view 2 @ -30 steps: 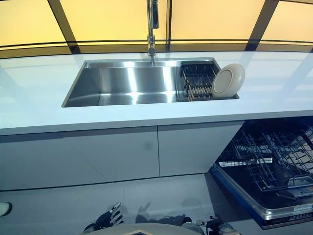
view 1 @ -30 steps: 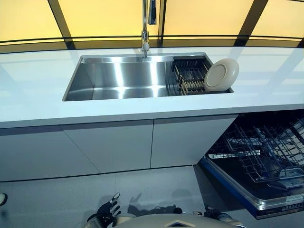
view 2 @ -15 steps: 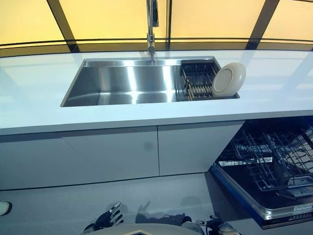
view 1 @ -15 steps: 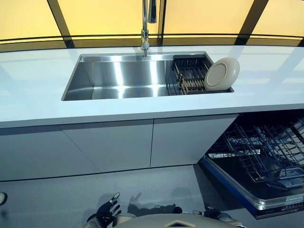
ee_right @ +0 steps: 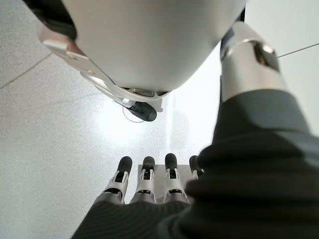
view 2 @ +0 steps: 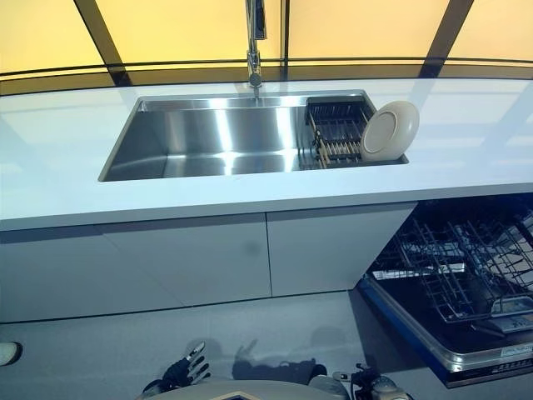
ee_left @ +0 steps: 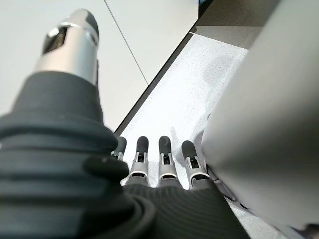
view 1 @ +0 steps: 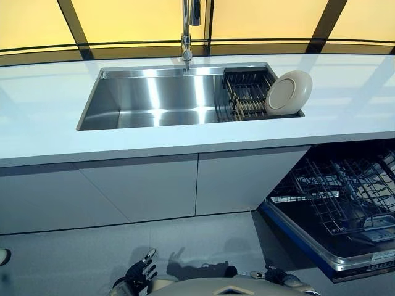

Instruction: Take plates into dishwasher

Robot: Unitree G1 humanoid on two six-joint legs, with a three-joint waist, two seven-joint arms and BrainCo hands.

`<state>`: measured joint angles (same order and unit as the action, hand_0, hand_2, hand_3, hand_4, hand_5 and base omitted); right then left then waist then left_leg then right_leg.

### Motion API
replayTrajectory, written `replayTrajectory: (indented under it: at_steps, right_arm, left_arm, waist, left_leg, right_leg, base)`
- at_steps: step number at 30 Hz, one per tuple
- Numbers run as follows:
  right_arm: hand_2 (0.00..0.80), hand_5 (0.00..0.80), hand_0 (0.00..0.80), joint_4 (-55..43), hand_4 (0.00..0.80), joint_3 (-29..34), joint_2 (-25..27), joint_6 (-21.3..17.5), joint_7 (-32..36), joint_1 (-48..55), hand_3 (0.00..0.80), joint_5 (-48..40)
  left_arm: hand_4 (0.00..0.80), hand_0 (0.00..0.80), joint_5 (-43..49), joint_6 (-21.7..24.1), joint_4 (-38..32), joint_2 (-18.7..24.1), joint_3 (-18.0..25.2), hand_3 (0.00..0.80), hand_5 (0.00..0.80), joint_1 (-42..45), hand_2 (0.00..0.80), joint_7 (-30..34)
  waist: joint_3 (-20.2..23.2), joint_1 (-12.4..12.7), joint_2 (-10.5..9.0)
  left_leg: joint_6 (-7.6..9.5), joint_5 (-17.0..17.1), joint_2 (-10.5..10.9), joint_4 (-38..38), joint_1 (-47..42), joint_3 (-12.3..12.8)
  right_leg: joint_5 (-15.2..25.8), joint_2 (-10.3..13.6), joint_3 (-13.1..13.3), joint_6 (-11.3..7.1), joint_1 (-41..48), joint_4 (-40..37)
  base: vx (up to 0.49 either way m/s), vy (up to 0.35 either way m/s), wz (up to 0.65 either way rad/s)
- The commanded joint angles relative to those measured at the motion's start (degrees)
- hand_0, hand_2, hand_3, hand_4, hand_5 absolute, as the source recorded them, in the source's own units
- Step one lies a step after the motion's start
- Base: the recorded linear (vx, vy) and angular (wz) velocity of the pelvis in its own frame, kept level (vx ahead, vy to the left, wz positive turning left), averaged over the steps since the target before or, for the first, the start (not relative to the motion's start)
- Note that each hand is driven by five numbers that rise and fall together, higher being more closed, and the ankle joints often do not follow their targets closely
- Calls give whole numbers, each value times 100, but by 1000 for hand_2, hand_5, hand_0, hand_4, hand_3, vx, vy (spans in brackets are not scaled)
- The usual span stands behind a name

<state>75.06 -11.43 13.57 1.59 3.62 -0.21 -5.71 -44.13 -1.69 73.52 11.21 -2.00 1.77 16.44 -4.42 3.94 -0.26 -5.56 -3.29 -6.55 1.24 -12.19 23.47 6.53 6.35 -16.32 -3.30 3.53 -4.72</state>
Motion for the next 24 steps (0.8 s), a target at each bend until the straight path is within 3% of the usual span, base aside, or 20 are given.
replayTrajectory:
  at_steps: [1, 6, 8, 9, 10, 11, 12, 16, 18, 22, 24]
  right_arm:
    - [0, 0, 0, 371, 0, -163, -110, -66, 54, -531, 0, 62]
    - [0, 0, 0, 327, 0, -232, -19, -158, 119, -623, 0, 301]
    - [0, 0, 0, 247, 0, -357, -28, -310, 249, -674, 0, 471]
    - [0, 0, 0, 215, 0, -377, -32, -358, 298, -679, 0, 471]
    - [0, 0, 0, 156, 0, -405, -36, -374, 339, -686, 0, 490]
    - [0, 0, 0, 71, 0, -462, -23, -345, 383, -689, 0, 512]
    - [0, 0, 0, 46, 0, -494, -3, -331, 404, -702, 0, 532]
    - [0, 0, 0, 91, 0, -476, 84, -231, 399, -776, 0, 567]
    - [0, 0, 0, 155, 0, -478, 118, -162, 383, -786, 0, 552]
    - [0, 0, 0, 196, 0, -474, 119, -109, 292, -734, 0, 390]
    - [0, 0, 0, 180, 0, -433, 102, -48, 260, -705, 0, 369]
  left_arm:
    - [0, 0, -203, 48, 271, -242, 203, 0, 0, -261, 0, -107]
    - [0, 0, -321, 76, 233, -238, 278, 0, 0, -282, 0, -258]
    - [0, 0, -254, 179, 251, -233, 436, 0, 0, -224, 0, -355]
    - [0, 0, -263, 205, 240, -216, 456, 0, 0, -208, 0, -370]
    - [0, 0, -283, 250, 233, -200, 470, 0, 0, -191, 0, -353]
    - [0, 0, -314, 295, 238, -200, 497, 0, 0, -161, 0, -292]
    - [0, 0, -352, 312, 229, -204, 506, 0, 0, -142, 0, -235]
    - [0, 0, -483, 278, 144, -227, 377, 0, 0, -149, 0, -45]
    - [0, 0, -485, 292, 200, -253, 314, 0, 0, -169, 0, 96]
    - [0, 0, -311, 259, 297, -218, 369, 0, 0, -211, 0, 184]
    - [0, 0, -274, 254, 321, -200, 410, 0, 0, -226, 0, 219]
  waist:
    - [-187, -38, -86]
    - [-275, -45, -186]
    - [-298, 35, -317]
    - [-313, 62, -354]
    - [-331, 114, -417]
    - [-367, 212, -389]
    - [-410, 264, -350]
    - [-527, 337, -199]
    - [-560, 482, -22]
    - [-542, 623, 70]
    - [-527, 579, 21]
  left_leg:
    - [299, 369, 242, -217, 456, -317]
    - [193, 407, 29, -919, 657, -499]
    - [112, 390, -159, -1939, 819, -557]
    - [127, 356, -158, -2270, 898, -589]
    - [250, 401, 46, -2426, 1057, -729]
    - [291, 389, 381, -2419, 1208, -1077]
    - [295, 418, 509, -2328, 1298, -1162]
    - [235, 642, 570, -1412, 1464, -935]
    - [59, 1277, 489, -588, 1894, -1050]
    - [-54, 1858, 153, -113, 2226, -998]
    - [-6, 1761, 36, -264, 2139, -881]
  right_leg:
    - [-392, -48, -341, 81, 289, 369]
    - [-505, -176, -156, 282, 285, 466]
    - [-657, -247, -162, 412, 400, 511]
    - [-682, -248, -198, 453, 411, 538]
    - [-614, -177, -264, 492, 337, 574]
    - [-603, -176, -235, 445, 341, 595]
    - [-607, -201, -188, 411, 366, 592]
    - [-679, -296, -73, 343, 486, 499]
    - [-757, -445, 47, 359, 607, 439]
    - [-1007, -518, 56, 475, 733, 663]
    - [-1152, -459, 19, 507, 747, 851]
  base:
    - [71, -204, -1]
    - [69, -180, -10]
    - [195, -315, -53]
    - [113, -222, -84]
    - [46, -131, -78]
    - [47, -68, -62]
    - [113, -20, -30]
    - [143, 63, -26]
    - [322, 166, -13]
    - [250, 154, -6]
    - [278, 277, -20]
